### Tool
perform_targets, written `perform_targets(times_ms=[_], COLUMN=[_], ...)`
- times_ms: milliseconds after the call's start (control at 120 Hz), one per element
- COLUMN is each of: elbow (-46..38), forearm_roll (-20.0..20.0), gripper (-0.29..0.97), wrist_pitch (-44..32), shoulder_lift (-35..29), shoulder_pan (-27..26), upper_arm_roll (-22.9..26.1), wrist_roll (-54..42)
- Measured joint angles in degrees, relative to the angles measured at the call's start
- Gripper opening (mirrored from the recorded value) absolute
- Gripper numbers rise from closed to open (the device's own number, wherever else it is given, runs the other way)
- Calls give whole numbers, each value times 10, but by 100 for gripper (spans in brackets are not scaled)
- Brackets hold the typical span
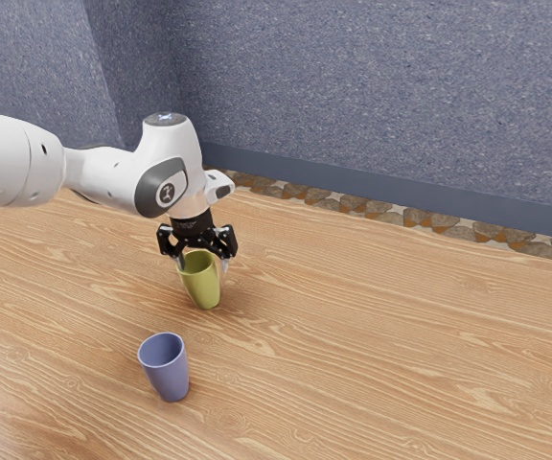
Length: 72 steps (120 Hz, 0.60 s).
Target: Place the left cup onto the right cup
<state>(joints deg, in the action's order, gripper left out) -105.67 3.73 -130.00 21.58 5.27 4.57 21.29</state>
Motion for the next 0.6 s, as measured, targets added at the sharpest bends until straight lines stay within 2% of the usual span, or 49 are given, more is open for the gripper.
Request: perform_targets(times_ms=[233,600], elbow=[0,0], forearm_roll=[0,-1], gripper=[57,34], wrist_pitch=[-2,-2], shoulder_lift=[3,4], shoulder_pan=[0,0], upper_arm_roll=[0,0], wrist_roll=[0,0])
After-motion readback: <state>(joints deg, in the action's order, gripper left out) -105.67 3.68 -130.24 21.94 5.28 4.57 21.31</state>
